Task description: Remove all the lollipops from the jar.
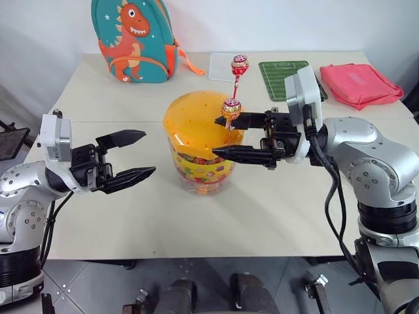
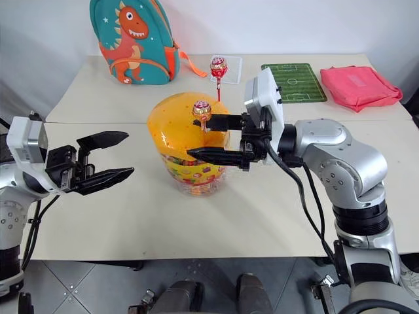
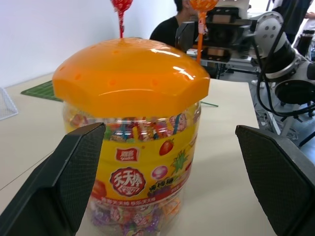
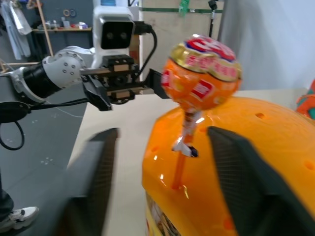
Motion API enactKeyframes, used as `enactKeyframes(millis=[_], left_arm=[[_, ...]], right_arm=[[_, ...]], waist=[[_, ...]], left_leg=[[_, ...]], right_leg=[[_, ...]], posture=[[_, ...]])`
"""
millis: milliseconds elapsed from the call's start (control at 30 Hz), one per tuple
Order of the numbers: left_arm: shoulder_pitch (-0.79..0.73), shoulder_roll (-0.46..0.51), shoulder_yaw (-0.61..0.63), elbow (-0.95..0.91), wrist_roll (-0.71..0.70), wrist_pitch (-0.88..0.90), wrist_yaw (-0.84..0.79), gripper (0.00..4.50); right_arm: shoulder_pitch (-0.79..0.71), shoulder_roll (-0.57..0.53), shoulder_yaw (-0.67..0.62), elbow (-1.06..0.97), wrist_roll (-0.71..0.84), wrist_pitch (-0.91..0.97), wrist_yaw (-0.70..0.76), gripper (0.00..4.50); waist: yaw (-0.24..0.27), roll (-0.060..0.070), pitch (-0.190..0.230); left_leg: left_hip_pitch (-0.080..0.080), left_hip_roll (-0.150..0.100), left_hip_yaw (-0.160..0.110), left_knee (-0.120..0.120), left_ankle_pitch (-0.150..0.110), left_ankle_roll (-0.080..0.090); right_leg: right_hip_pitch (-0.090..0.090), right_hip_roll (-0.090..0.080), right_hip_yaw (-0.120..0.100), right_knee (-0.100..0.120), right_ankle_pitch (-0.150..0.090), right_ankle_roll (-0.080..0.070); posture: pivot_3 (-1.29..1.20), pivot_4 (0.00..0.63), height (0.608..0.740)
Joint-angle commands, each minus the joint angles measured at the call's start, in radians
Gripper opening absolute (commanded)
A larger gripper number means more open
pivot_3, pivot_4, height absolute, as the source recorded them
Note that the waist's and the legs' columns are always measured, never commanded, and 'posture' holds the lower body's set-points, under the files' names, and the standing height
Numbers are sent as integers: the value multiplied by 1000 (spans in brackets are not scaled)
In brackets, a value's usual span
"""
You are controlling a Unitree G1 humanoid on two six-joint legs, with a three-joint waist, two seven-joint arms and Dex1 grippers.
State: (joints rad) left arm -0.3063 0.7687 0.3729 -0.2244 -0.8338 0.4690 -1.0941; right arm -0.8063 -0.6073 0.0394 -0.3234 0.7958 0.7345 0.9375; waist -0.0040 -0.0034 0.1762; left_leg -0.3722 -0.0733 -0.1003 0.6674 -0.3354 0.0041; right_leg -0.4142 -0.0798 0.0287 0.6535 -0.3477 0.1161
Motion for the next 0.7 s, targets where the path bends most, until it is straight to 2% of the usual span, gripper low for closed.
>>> enactKeyframes(millis=[33,167,333,400,467,533,600,700], left_arm=[[-4,5,12,-34,-20,0,4,4500],[-13,3,4,-37,-23,3,5,4500],[-25,-3,-7,-32,-23,2,-3,4500],[-31,-11,-19,-31,-17,-5,-8,4500],[-43,-25,-38,-35,3,-32,-11,4500],[-48,-30,-56,-47,23,-57,-20,4500],[-33,-21,-72,-66,37,-69,-39,4500],[-13,-15,-88,-85,49,-79,-58,4500]], right_arm=[[-16,15,-30,6,-8,-31,-4,1449],[-21,27,-61,31,-1,-63,17,91],[-70,90,-210,64,156,-71,-14,37],[-94,63,-245,87,189,-13,-59,37],[-105,-22,-304,133,205,58,-102,37],[-71,-191,-319,203,129,130,-101,37],[-9,-372,-263,271,-4,153,-81,37],[33,-525,-198,384,-131,195,-99,37]], waist=[[-1,0,0],[-1,0,0],[-1,0,0],[-1,0,0],[3,0,0],[13,0,0],[22,0,0],[24,0,0]], left_leg=[[0,0,0,0,0,0],[0,0,0,0,0,0],[0,0,0,0,0,0],[0,0,0,0,0,0],[0,0,0,0,0,0],[0,0,-2,0,0,0],[-1,-2,-1,0,-1,1],[-1,-1,1,-1,-1,2]], right_leg=[[0,0,0,0,0,0],[0,0,0,0,0,0],[0,0,0,0,0,0],[0,0,0,0,0,0],[0,0,0,1,0,0],[1,-1,-1,0,0,0],[1,-2,-1,-1,0,0],[0,-2,0,-2,0,0]], posture=[[0,150,740],[0,150,740],[0,150,740],[0,150,740],[0,150,740],[0,150,740],[0,150,740],[0,150,740]])
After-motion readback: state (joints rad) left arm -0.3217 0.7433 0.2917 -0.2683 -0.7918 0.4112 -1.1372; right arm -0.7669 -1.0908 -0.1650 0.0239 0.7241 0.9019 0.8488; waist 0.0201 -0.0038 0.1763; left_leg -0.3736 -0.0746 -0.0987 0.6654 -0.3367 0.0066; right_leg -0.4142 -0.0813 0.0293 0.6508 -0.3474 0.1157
